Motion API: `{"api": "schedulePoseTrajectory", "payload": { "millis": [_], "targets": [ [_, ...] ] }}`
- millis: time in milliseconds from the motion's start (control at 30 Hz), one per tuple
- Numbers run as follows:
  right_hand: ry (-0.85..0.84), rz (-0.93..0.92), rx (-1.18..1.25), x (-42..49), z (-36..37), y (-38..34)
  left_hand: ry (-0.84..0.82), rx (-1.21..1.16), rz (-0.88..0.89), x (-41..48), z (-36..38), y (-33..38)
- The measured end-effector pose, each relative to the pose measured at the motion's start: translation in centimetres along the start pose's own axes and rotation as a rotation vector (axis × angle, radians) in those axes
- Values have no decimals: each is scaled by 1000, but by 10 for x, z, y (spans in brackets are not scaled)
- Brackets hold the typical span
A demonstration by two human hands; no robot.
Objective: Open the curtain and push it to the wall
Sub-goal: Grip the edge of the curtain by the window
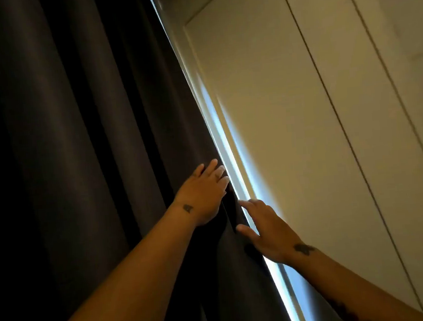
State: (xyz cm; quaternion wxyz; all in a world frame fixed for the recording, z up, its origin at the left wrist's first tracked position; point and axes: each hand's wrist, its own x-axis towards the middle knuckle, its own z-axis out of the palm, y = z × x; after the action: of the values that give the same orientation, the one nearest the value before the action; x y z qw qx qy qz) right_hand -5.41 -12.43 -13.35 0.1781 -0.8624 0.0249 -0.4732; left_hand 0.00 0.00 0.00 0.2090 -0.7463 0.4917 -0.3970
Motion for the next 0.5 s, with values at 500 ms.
{"api": "schedulePoseTrajectory", "payload": {
  "millis": [500],
  "targets": [
    [251,54,393,22,56,0,-209,498,149,68,-14,-29]
  ]
}}
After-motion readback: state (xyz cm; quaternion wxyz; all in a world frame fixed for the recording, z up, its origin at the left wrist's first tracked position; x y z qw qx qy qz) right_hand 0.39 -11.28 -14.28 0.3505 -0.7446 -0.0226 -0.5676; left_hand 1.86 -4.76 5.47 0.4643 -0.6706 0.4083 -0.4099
